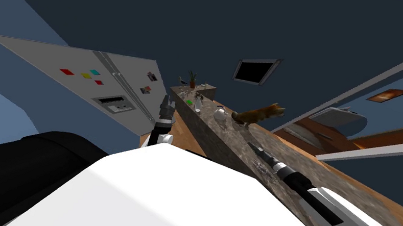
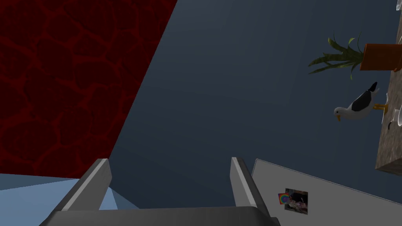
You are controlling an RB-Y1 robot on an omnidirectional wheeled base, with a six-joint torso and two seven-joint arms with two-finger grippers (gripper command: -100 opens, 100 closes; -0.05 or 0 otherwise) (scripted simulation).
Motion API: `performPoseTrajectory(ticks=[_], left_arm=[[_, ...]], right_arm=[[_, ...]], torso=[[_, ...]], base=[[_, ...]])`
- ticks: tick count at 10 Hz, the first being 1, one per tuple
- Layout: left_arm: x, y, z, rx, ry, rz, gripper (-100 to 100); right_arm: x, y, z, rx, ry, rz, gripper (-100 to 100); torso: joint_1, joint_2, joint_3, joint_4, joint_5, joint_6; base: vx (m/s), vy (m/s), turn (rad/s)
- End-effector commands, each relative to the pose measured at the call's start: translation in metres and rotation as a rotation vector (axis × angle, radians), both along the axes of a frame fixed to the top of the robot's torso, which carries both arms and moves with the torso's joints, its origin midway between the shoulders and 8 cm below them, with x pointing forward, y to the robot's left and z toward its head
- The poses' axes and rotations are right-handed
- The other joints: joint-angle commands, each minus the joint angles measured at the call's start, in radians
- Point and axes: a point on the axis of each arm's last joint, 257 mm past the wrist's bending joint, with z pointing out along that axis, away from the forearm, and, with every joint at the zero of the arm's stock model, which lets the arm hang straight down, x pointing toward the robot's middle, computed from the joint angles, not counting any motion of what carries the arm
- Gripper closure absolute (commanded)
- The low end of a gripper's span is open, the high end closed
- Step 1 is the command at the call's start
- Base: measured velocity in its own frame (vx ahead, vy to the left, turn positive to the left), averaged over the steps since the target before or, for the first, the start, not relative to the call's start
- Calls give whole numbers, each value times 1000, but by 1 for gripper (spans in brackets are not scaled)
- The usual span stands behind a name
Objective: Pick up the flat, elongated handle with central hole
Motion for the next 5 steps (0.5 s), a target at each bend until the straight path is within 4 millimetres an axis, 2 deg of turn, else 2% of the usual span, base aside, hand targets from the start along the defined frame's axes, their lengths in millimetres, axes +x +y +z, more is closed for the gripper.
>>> performPoseTrajectory(ticks=[1,2,3,4,5], left_arm=[[0,0,0,0,0,0,0],[0,0,0,0,0,0,0],[0,0,0,0,0,0,0],[0,0,0,0,0,0,0],[0,0,0,0,0,0,0]], right_arm=[[-12,-18,-13,-60,54,4,-100],[-10,-20,-11,-81,58,17,-100],[-21,-36,-23,-127,105,20,-100],[-20,-38,-20,-143,108,30,-100],[-32,-54,-32,-190,157,34,-100]], torso=[[0,0,0,0,0,0],[0,0,0,0,0,-1],[0,0,0,0,0,0],[0,0,0,0,0,-1],[0,0,0,0,0,0]], base=[[0,8,131],[-1,6,156],[0,7,228],[-4,-3,87],[3,6,222]])
